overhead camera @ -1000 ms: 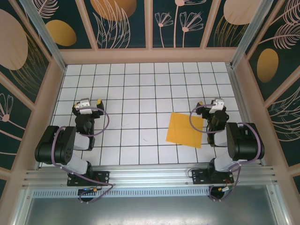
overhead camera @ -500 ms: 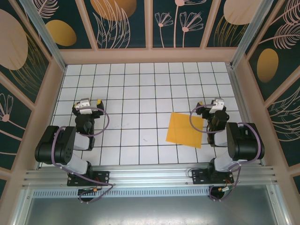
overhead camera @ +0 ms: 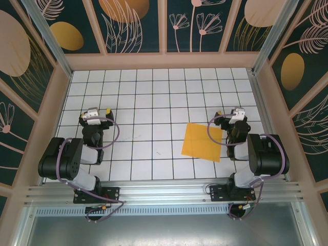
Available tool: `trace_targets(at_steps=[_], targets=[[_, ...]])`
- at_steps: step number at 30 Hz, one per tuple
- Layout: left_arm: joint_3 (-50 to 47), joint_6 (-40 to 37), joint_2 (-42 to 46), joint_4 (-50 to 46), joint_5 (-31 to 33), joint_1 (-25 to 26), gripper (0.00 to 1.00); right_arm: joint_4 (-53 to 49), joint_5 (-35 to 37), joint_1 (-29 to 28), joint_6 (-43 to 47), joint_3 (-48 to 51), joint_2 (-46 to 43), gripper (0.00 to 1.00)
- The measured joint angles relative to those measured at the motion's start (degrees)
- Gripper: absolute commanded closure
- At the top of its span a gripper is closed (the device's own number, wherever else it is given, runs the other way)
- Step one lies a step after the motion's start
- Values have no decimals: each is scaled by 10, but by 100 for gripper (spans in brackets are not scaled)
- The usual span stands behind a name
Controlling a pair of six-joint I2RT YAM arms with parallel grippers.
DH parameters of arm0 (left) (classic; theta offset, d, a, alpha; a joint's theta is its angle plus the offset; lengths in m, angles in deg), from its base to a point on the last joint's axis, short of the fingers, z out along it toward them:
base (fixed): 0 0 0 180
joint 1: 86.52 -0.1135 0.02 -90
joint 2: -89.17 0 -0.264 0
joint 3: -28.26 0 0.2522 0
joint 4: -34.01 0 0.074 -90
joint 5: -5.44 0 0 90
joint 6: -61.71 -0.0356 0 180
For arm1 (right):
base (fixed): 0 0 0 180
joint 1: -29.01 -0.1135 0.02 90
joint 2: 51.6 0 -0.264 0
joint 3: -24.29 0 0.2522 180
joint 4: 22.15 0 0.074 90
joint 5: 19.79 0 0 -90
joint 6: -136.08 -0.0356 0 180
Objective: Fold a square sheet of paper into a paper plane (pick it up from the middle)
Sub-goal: Move the square sheet of paper to the center of the table.
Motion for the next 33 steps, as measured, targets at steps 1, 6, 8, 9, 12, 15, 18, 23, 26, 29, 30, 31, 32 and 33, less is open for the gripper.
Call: trace_targets(at_steps=[1, 6, 8, 9, 12, 15, 18, 23, 26, 29, 30, 31, 32, 33], targets=[[0, 0, 0, 0, 0, 0, 2, 0, 0, 0, 0, 0, 0, 1], [0, 5, 0, 0, 35, 0, 1, 0, 0, 0, 0, 0, 0, 1], [0, 9, 0, 0, 46, 0, 1, 0, 0, 0, 0, 0, 0, 1], [0, 9, 0, 0, 51, 0, 1, 0, 0, 0, 0, 0, 0, 1], [0, 11, 0, 0, 57, 0, 1, 0, 0, 0, 0, 0, 0, 1], [0, 12, 0, 0, 62, 0, 1, 0, -3, 0, 0, 0, 0, 1], [0, 13, 0, 0, 65, 0, 1, 0, -11, 4, 0, -2, 0, 1], [-40, 16, 2, 50, 72, 0, 2, -28, -22, 3, 4, -13, -15, 1], [-61, 17, 26, 52, 74, 0, 1, -123, -20, -2, 0, -51, -55, 1], [-56, 24, 101, 3, 82, 0, 1, -253, -18, -5, -17, -122, -103, 1], [-47, 30, 132, -28, 83, 0, 2, -297, -17, -6, -31, -144, -123, 1], [-34, 37, 165, -64, 82, 0, 1, -341, -14, -6, -52, -163, -144, 1], [-21, 47, 190, -93, 82, 0, 2, -388, -11, -5, -78, -182, -163, 1], [-6, 58, 214, -119, 81, 0, 2, -445, -12, -5, -107, -209, -180, 1]])
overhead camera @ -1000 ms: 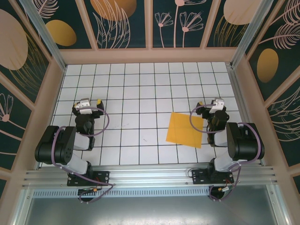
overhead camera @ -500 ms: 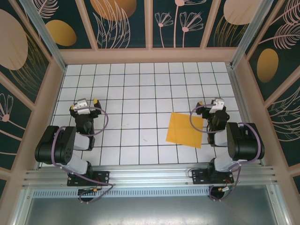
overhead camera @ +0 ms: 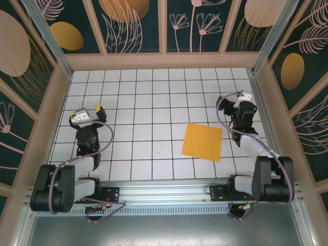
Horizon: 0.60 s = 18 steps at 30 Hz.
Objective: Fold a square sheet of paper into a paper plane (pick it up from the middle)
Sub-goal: Move the square sheet of paper to the center of the table.
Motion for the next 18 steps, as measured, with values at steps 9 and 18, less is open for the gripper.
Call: trace_targets(at_steps=[9, 18], targets=[[95, 176, 68, -192, -113, 0, 1, -284, -110, -106, -161, -71, -24, 14], [116, 306, -17, -266, -316, 0, 2, -395, -26, -276, -242, -71, 52, 17]])
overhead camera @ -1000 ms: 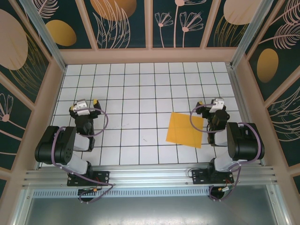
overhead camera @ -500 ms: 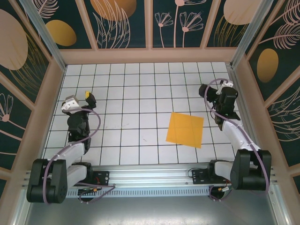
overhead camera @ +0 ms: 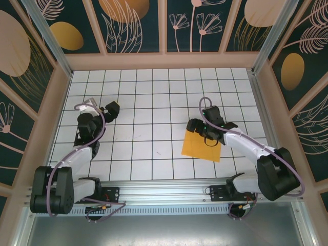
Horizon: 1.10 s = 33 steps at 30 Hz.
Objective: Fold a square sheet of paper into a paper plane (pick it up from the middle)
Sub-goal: Move the square sheet of paper to the center of the table.
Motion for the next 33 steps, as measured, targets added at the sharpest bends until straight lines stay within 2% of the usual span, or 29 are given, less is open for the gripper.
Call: trace_targets(at_steps=[4, 8, 17, 26, 33], targets=[[0, 24, -22, -19, -61, 0, 2, -9, 15, -25, -17, -9, 52, 17], [0, 27, -19, -40, -85, 0, 1, -14, 26, -41, -29, -38, 111, 17], [0, 9, -10, -89, -109, 0, 2, -11, 33, -83, -31, -119, 212, 18], [-9, 1, 25, -96, -129, 0, 1, -7, 33, -139, -15, -282, 344, 18], [-10, -3, 44, -102, -134, 0, 1, -57, 60, -158, 3, -320, 347, 14]])
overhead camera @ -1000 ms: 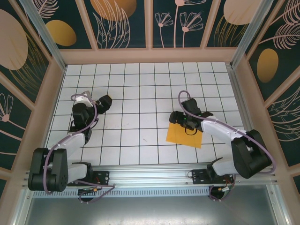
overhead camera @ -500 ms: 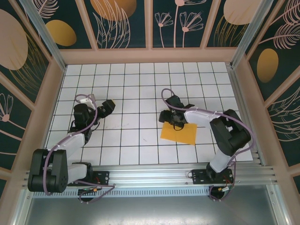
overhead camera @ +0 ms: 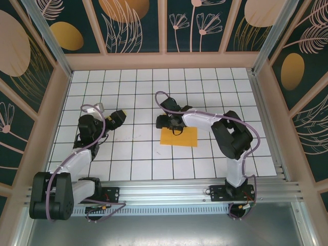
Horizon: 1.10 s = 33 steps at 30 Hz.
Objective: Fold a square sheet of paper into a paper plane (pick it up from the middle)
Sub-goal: Move the square sheet of paper to the center of the table.
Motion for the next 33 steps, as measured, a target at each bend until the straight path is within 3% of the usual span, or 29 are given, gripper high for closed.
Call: trace_targets(at_steps=[8, 13, 22, 33], targets=[[0, 0, 5, -12, -16, 1, 1, -47, 43, 31, 2, 45, -92, 13], [0, 0, 2, -16, -16, 19, 1, -50, 25, 36, -1, 85, -96, 14], [0, 0, -19, -24, -14, 61, 2, -52, 11, 26, 5, 63, -39, 14], [0, -9, -20, -37, 10, 61, 1, -47, -13, 18, 122, 3, 8, 15]])
